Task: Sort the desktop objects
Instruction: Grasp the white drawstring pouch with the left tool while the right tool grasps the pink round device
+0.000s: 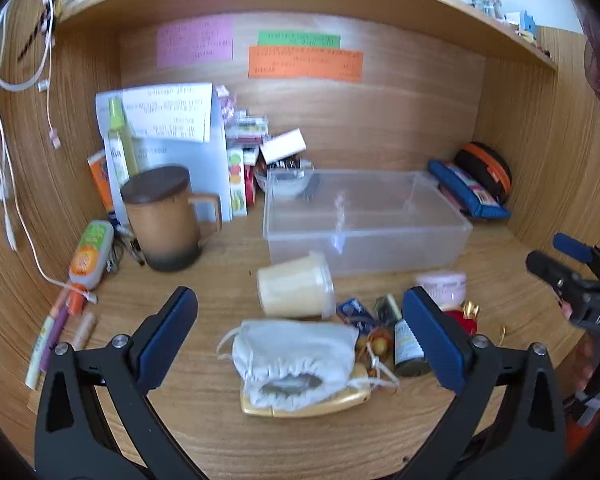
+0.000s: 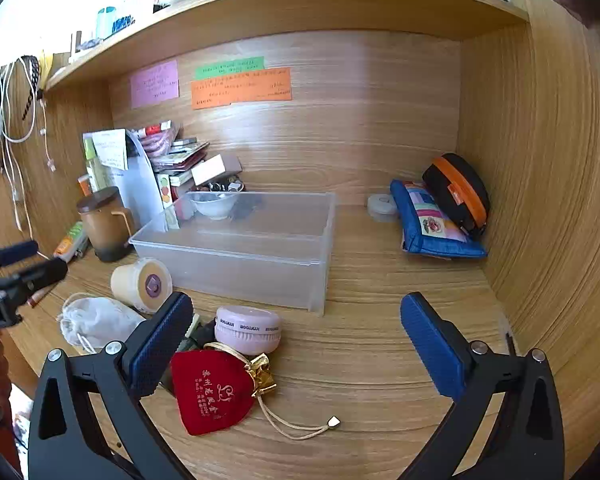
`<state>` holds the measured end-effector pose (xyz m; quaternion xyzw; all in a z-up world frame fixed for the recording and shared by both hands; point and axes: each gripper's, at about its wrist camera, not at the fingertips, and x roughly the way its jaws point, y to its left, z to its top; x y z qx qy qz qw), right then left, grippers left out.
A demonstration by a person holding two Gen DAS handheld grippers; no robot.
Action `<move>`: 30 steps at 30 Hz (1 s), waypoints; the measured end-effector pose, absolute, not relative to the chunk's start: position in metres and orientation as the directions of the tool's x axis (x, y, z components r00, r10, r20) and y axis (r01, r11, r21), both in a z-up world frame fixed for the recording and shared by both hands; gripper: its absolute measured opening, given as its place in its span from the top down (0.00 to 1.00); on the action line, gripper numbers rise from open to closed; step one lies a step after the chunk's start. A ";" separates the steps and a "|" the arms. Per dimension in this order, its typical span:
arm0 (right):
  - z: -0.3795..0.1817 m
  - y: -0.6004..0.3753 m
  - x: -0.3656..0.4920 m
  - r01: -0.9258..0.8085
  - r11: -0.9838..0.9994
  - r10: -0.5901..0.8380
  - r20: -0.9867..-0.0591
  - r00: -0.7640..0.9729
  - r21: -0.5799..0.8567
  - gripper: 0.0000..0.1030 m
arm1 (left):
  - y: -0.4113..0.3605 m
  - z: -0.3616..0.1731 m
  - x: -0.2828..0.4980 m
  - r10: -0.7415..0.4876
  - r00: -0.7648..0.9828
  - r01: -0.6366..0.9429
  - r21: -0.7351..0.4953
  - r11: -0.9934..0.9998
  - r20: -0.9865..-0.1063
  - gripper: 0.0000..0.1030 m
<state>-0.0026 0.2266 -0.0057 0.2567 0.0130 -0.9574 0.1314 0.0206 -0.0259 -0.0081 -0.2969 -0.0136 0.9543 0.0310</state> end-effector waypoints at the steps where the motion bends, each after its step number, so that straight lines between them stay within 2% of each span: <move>1: -0.007 0.228 -0.003 0.265 -0.963 -0.254 -0.499 -0.829 0.051 0.00 | -0.027 -0.013 0.020 0.066 -0.814 -0.050 -0.044 -0.998 -0.577 0.00; 9: -0.025 0.229 -0.011 0.284 -0.956 -0.277 -0.550 -0.788 0.074 0.00 | -0.035 -0.053 0.015 0.065 -0.745 -0.026 -0.068 -0.997 -0.664 0.00; 13: -0.034 0.227 -0.017 0.296 -0.951 -0.290 -0.573 -0.766 0.086 0.00 | -0.054 -0.069 0.007 0.112 -0.697 -0.009 -0.148 -0.989 -0.709 0.00; 22: -0.049 0.213 -0.043 0.339 -0.935 -0.326 -0.631 -0.703 0.105 0.00 | -0.048 -0.084 -0.017 0.150 -0.664 -0.020 -0.183 -0.983 -0.733 0.01; 25: -0.055 0.203 -0.053 0.343 -0.937 -0.304 -0.654 -0.693 0.072 0.00 | -0.045 -0.087 -0.026 0.195 -0.638 -0.051 -0.212 -0.976 -0.745 0.22; 30: -0.066 0.194 -0.069 0.350 -0.932 -0.314 -0.688 -0.655 0.093 0.03 | -0.040 -0.089 -0.031 0.180 -0.646 -0.065 -0.182 -0.981 -0.741 0.23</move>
